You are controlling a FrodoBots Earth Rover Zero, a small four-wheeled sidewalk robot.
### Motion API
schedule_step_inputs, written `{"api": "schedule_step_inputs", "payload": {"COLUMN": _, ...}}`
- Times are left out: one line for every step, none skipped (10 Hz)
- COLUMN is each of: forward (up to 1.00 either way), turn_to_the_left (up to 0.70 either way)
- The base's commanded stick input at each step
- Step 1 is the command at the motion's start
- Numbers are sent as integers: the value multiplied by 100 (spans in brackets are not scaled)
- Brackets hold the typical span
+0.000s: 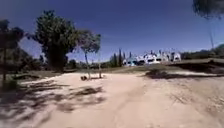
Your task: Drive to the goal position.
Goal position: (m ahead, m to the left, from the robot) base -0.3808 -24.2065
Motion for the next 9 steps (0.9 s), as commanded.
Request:
{"api": "schedule_step_inputs", "payload": {"forward": 85, "turn_to_the_left": 0}}
{"api": "schedule_step_inputs", "payload": {"forward": 85, "turn_to_the_left": 0}}
{"api": "schedule_step_inputs", "payload": {"forward": 85, "turn_to_the_left": 0}}
{"api": "schedule_step_inputs", "payload": {"forward": 85, "turn_to_the_left": 0}}
{"api": "schedule_step_inputs", "payload": {"forward": 85, "turn_to_the_left": 0}}
{"api": "schedule_step_inputs", "payload": {"forward": 85, "turn_to_the_left": -1}}
{"api": "schedule_step_inputs", "payload": {"forward": 85, "turn_to_the_left": -5}}
{"api": "schedule_step_inputs", "payload": {"forward": 85, "turn_to_the_left": -34}}
{"api": "schedule_step_inputs", "payload": {"forward": 85, "turn_to_the_left": -34}}
